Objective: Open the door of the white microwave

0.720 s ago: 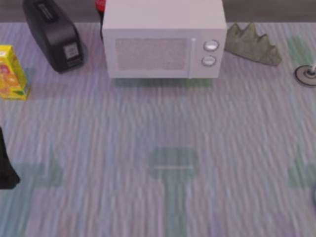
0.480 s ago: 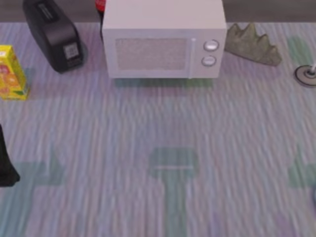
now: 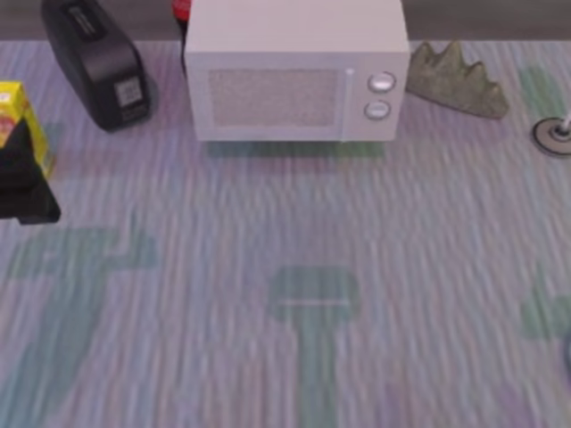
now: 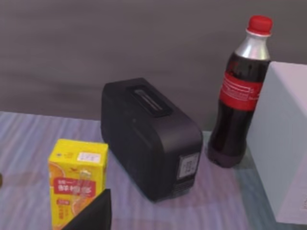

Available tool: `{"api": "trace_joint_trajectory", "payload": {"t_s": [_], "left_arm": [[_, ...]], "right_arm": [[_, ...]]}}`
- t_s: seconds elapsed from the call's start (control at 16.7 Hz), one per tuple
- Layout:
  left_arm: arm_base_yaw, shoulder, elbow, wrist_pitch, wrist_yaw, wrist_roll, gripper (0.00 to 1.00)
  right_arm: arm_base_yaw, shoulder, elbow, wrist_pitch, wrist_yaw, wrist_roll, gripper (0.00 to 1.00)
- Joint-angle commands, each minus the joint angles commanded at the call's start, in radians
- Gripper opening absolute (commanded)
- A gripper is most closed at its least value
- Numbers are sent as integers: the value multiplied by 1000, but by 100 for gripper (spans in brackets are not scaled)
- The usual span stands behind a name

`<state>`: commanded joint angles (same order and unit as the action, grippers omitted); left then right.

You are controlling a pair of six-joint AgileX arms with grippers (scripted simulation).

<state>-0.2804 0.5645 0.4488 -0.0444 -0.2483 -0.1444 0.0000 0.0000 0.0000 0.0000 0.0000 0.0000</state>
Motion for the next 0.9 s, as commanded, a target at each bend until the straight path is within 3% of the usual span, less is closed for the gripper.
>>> {"api": "trace_joint_trajectory", "payload": {"t_s": [0.54,0.9], "left_arm": [[-397,947,673,-30,-351,-230,100],[-580,1360,965,-60,-511,-328,100]], "right_arm": [[0,0,0,0,0,0,100],[0,0,0,0,0,0,100]]}}
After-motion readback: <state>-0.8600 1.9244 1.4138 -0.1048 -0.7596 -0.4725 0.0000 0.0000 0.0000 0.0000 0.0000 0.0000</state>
